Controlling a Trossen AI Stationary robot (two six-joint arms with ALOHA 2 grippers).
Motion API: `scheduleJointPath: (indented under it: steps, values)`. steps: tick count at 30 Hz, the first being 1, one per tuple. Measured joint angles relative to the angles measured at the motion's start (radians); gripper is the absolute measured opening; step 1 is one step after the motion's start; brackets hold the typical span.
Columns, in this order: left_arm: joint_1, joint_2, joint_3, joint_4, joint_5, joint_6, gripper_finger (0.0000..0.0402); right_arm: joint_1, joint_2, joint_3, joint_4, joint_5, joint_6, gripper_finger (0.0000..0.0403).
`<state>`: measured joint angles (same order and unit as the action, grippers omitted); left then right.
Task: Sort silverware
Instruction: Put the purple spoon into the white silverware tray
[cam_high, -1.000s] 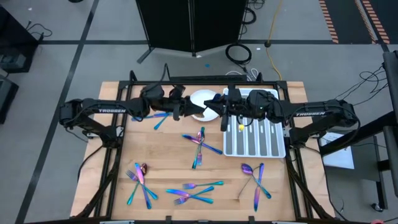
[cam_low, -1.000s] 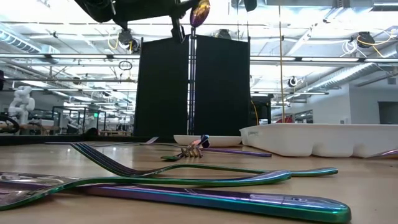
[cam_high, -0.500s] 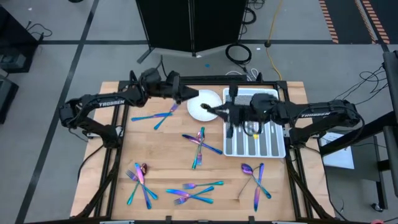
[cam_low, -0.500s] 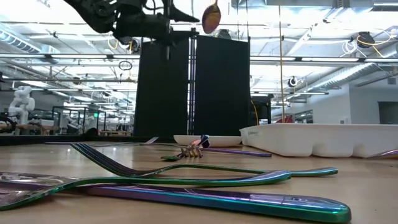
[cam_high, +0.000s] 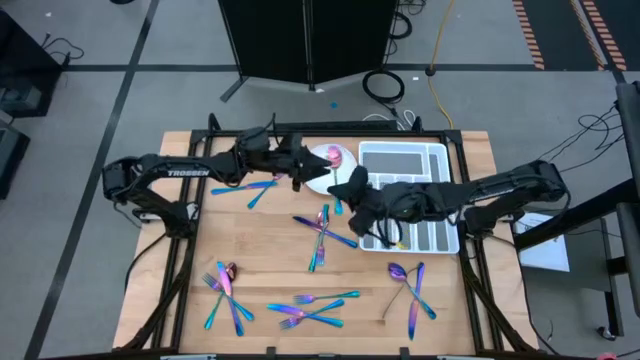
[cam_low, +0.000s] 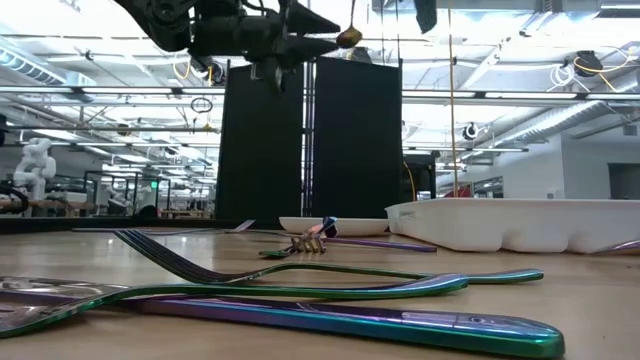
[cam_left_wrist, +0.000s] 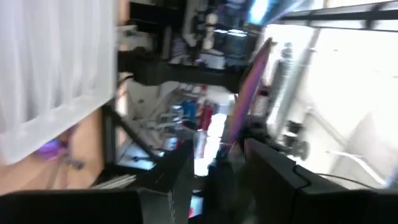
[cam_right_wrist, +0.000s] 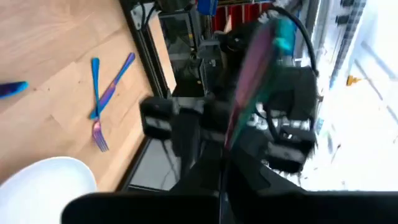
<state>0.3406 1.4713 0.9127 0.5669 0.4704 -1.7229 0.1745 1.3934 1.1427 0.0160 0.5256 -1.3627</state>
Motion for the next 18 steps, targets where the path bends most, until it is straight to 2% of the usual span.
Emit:
scheduleJointPath:
  steps: [5, 12, 18]
  values:
    - [-0.026, 0.032, 0.000, 0.126, -0.004, 0.001, 0.0141, 0.005, 0.060, 0.000, 0.094, 0.003, -0.040, 0.0000]
    - [-0.052, 0.034, 0.000, 0.124, -0.011, 0.009, 0.0141, -0.002, 0.084, 0.000, 0.201, 0.097, -0.074, 0.0000]
    - [-0.053, 0.034, 0.000, 0.134, -0.054, 0.036, 0.0141, -0.017, 0.077, 0.000, 0.204, 0.125, -0.064, 0.0000]
